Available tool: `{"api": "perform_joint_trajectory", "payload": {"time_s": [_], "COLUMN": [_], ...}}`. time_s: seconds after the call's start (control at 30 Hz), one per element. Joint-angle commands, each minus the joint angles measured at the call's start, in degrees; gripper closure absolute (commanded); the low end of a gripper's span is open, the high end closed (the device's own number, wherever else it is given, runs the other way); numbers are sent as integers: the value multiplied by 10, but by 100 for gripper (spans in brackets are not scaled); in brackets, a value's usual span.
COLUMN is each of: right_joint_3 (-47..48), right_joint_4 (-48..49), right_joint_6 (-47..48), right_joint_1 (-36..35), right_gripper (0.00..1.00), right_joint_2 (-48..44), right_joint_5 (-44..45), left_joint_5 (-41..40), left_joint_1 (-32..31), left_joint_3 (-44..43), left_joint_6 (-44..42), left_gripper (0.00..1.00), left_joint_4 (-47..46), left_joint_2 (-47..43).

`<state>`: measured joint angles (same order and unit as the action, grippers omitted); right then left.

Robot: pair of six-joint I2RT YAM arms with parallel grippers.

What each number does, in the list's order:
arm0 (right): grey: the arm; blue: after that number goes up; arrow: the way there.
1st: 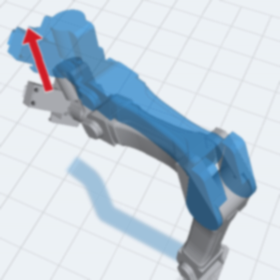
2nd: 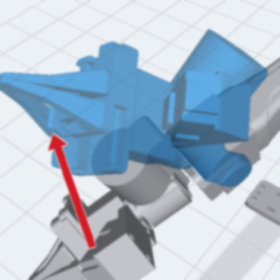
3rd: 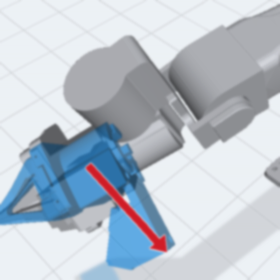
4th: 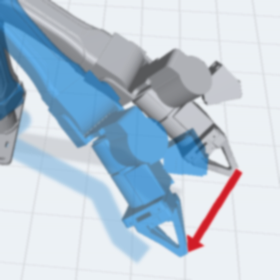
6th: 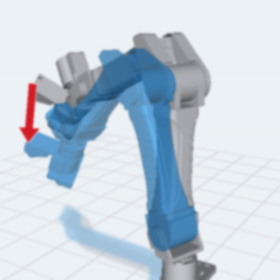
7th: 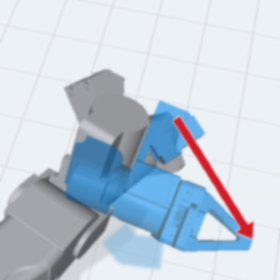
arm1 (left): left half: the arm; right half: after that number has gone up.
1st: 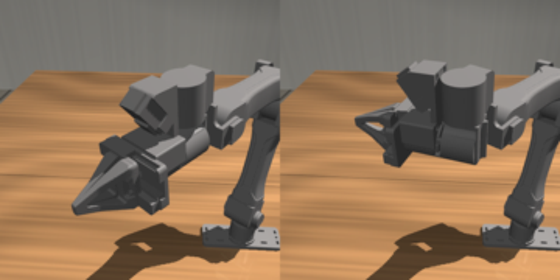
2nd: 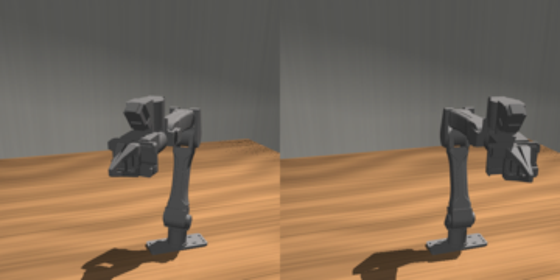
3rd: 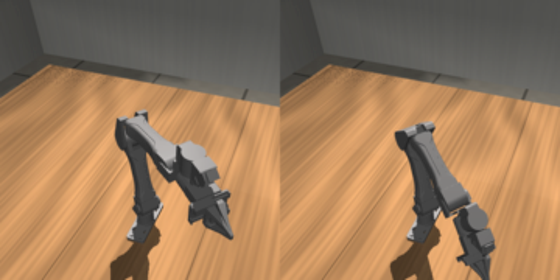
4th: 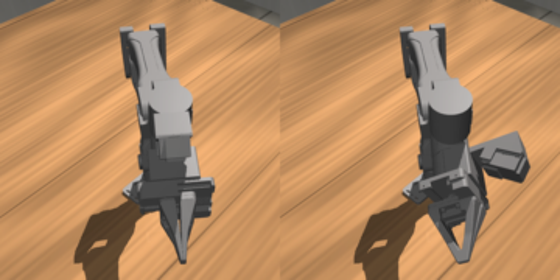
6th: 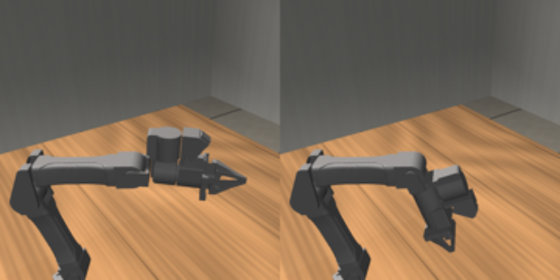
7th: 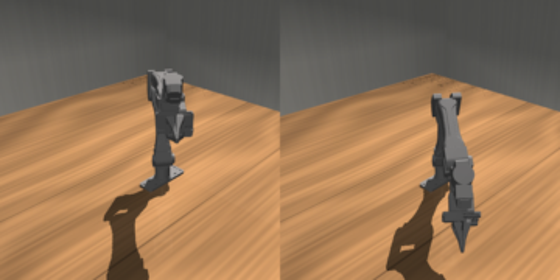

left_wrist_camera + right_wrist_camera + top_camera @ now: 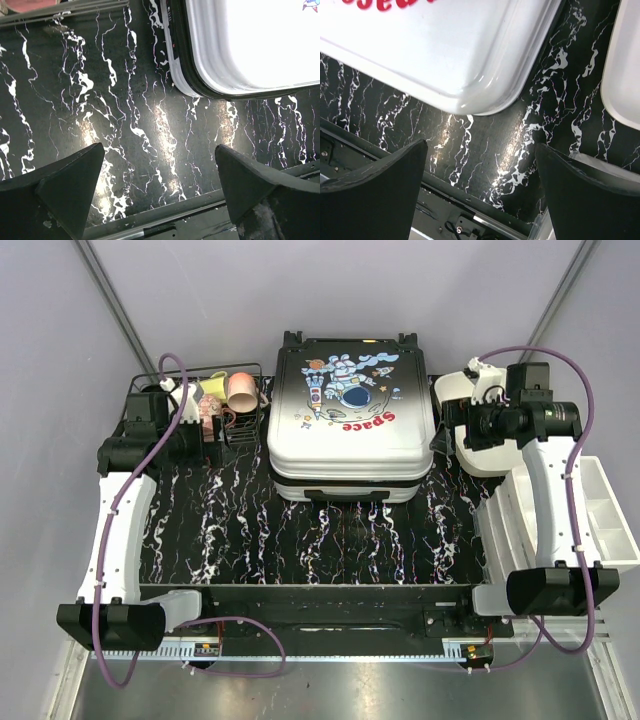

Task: Open, take out, and arrange the luggage

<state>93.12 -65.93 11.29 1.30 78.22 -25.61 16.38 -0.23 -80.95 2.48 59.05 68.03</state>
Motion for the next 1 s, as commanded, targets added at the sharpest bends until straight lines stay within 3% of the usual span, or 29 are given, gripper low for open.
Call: {"api": "perform_joint_trajectory", "payload": {"time_s": [0.0, 0.17, 0.5, 0.8, 0.97], "right_joint_3": [56, 92, 115, -13, -98], "right_joint_4": [7, 20, 84, 175, 188], "right_joint_6": [-21, -52, -75, -142, -146], "right_joint_1": [3, 3, 3, 2, -50], "right_gripper": [0, 0, 0, 1, 5], "right_joint_2": [36, 83, 172, 178, 129], "right_joint_5": [-19, -30, -84, -211, -236], "left_joint_5": [50, 115, 251, 290, 294], "left_joint_1": [1, 1, 1, 1, 1], "left_joint_3": [-18, -86, -138, -153, -149], "left_joint_6": [-21, -13, 84, 98, 94], "left_gripper": [1, 1, 1, 1, 1], "left_joint_4": [-46, -67, -242, -278, -273], "left_joint_2": [21, 90, 221, 282, 286]}}
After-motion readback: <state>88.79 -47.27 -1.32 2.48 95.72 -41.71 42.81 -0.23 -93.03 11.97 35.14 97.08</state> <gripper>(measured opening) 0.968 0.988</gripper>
